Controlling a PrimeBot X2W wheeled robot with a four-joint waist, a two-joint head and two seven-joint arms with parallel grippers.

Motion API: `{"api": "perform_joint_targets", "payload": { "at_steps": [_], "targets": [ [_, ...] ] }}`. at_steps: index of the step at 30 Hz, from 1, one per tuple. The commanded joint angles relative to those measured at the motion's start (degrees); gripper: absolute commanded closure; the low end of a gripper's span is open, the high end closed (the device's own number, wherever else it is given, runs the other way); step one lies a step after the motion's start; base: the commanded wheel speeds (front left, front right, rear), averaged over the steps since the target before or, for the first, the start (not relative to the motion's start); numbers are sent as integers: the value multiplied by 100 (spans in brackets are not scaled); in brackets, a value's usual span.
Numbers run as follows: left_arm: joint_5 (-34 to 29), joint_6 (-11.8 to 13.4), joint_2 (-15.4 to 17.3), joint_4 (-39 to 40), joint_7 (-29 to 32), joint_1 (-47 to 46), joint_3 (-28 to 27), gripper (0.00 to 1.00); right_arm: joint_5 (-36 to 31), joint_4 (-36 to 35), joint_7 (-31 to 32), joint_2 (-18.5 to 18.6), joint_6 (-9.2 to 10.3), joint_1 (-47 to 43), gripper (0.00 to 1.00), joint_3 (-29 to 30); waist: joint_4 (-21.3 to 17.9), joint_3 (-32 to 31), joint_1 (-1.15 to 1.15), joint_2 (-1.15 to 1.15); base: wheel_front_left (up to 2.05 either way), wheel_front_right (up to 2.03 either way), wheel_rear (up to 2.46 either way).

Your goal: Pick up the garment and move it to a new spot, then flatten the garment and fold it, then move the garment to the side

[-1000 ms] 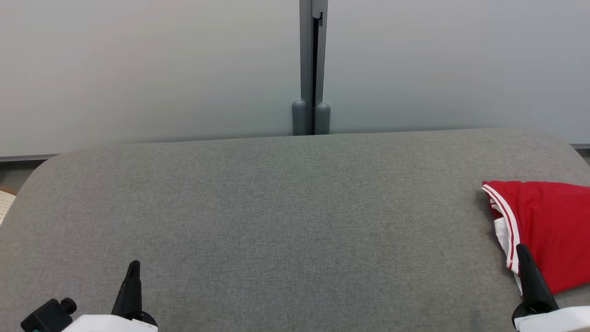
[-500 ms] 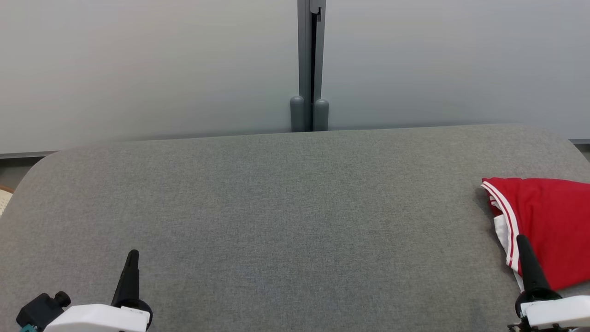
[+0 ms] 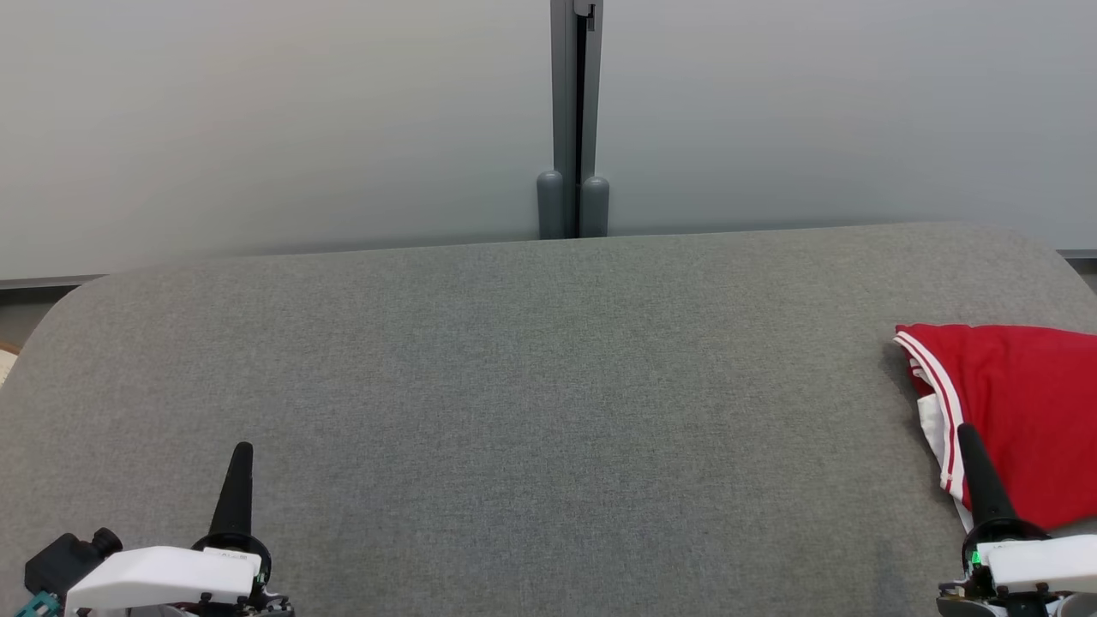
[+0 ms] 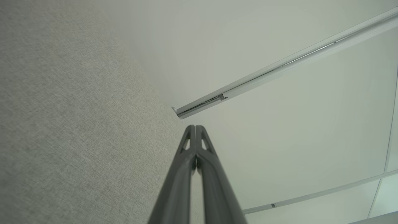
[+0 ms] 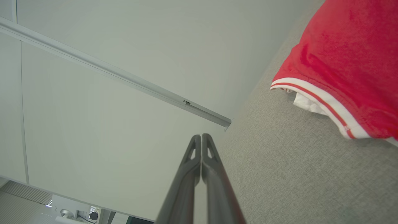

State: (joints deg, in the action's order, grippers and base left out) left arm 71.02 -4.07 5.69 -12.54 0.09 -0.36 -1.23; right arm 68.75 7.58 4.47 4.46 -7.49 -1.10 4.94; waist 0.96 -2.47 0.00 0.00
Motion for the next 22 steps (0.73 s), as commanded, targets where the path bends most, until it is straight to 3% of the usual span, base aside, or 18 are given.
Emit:
{"api": "perform_joint_targets", "payload": {
  "at_steps": [1, 22],
  "targets": [
    [128, -52, 6, 29, 46, -151, -67, 100, 149, 0, 23, 13, -2, 122, 100, 24, -2, 7, 0, 0, 0, 0, 0],
    [1004, -189, -120, -51, 313, -361, -279, 100, 1117, 284, 103, -52, -1, 409, 100, 79, -38, 104, 0, 0, 0, 0, 0]
  ]
}}
